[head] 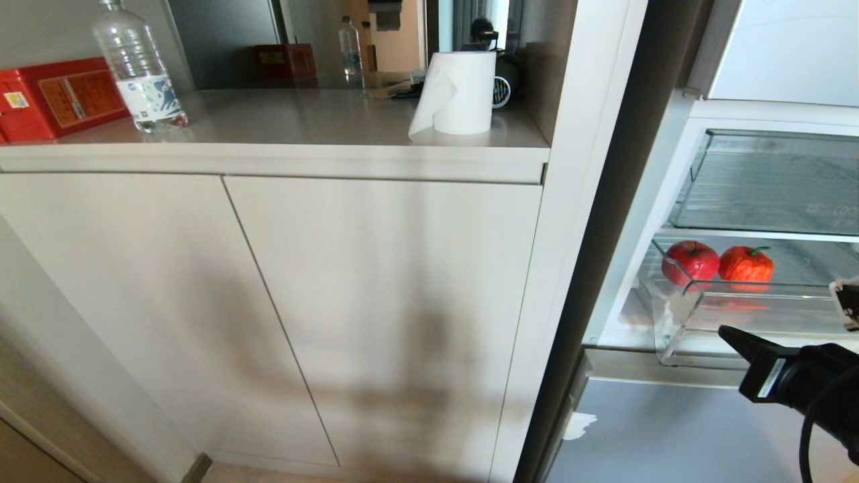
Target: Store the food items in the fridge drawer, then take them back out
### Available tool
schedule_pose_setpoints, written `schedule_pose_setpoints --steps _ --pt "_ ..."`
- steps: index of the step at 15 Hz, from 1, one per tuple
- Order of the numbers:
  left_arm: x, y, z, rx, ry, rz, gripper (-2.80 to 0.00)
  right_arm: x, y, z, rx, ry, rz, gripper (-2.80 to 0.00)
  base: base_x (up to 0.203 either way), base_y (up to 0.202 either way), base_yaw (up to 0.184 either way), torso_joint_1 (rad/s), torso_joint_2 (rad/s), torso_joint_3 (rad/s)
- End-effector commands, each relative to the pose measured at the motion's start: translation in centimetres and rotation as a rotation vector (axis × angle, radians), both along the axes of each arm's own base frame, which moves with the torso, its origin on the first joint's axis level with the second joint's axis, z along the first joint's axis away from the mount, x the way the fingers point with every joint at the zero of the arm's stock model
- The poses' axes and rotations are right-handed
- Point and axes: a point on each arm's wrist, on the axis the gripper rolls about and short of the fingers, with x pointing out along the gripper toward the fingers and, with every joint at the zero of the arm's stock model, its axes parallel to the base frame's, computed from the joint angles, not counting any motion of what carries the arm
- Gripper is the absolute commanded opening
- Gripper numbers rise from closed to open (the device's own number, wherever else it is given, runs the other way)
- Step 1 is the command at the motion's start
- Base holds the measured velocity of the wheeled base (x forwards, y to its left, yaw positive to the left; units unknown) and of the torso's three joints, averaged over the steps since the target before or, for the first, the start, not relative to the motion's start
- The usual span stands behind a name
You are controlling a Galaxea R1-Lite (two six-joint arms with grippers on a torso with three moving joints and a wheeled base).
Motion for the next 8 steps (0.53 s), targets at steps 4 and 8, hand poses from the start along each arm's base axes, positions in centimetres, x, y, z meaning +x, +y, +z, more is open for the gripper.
schedule_pose_setpoints --steps 4,8 --pt "0.0 0.0 0.0 0.000 0.001 0.001 -2.80 -2.9 -0.4 1.4 0.008 -0.030 0.001 -2.80 0.000 0.000 0.000 0.000 0.00 0.000" --pt "0.0 0.0 0.0 0.000 0.001 0.001 -2.80 -4.8 -1.0 4.4 0.006 -0.027 -0.034 -2.80 0.000 0.000 0.000 0.000 0.00 0.000"
